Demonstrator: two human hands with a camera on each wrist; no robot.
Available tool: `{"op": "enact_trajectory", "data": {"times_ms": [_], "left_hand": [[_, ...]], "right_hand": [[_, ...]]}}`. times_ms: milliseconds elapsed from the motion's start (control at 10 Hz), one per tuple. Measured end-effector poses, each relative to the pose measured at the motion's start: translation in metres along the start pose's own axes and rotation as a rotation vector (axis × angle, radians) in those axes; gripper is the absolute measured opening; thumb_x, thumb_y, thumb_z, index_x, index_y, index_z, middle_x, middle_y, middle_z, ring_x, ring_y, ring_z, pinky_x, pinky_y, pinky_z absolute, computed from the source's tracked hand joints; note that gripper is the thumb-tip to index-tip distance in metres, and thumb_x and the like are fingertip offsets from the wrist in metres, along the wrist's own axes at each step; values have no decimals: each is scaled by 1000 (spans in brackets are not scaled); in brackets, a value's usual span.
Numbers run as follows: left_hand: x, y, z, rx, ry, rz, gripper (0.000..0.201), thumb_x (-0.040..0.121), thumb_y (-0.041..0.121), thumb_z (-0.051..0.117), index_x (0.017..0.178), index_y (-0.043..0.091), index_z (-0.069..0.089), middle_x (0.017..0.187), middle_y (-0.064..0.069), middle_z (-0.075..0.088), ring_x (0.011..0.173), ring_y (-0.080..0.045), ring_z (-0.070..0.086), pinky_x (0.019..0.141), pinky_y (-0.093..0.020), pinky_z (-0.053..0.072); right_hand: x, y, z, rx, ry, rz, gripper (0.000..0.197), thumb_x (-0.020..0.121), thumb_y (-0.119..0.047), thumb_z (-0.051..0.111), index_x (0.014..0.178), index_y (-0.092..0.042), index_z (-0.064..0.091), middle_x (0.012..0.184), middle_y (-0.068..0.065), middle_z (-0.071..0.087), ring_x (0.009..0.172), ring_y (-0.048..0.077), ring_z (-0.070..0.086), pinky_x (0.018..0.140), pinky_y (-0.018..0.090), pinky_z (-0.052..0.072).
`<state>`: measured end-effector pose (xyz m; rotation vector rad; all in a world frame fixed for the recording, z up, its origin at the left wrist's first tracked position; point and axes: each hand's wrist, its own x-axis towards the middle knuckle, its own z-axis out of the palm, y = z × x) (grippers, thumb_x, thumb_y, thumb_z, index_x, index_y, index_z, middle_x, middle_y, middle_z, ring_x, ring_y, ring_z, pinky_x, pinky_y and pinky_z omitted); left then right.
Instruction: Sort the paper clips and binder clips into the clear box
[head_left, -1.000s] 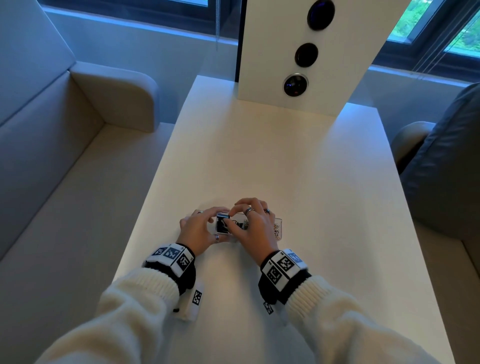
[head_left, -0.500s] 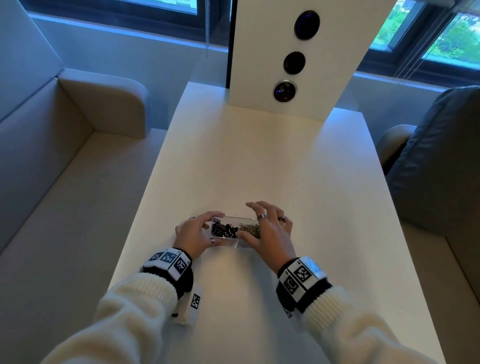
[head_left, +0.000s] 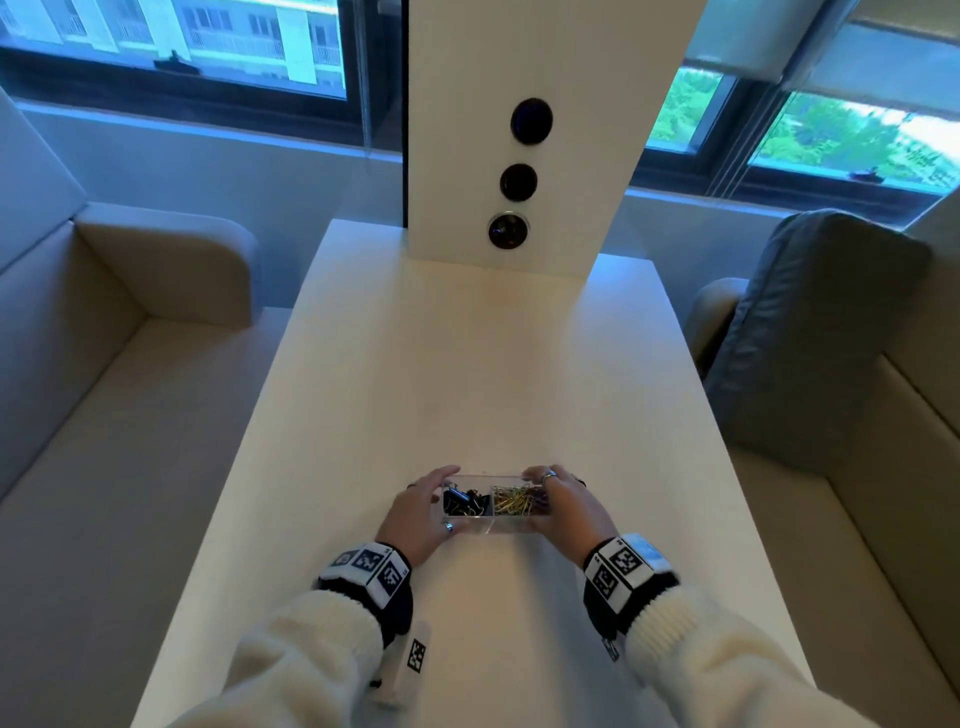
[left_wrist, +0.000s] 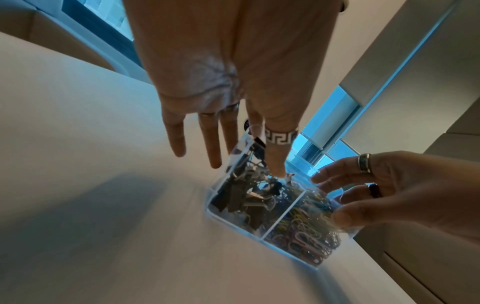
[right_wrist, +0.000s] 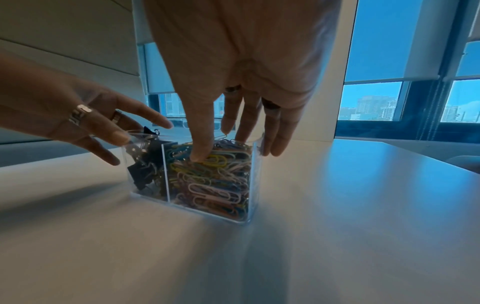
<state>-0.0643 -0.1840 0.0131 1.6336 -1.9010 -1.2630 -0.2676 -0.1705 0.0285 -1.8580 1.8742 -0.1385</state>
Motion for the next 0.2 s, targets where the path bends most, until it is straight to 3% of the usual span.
{"op": "enact_trajectory", "data": {"times_ms": [100,200], "left_hand": [[-2,11,4,88,-73,-67,81,82,28,67,146,24,18,148,-6,35,130,-23,41,105,-31,35],[-9,25,3,196,-96,-153,87,84,33,63,148,23,5,152,-7,26,137,-22,31,110,-33,29]], "right_hand": [[-4,10,-10,-25,3,7,54,82,-29,63,132,-25,41,134,-5,46,115,18,51,95,32,45],[-9,17,-24,-38,-31,2,69,84,-35,61,142,-24,26,142,0,40,124,20,44,101,36,41]]}}
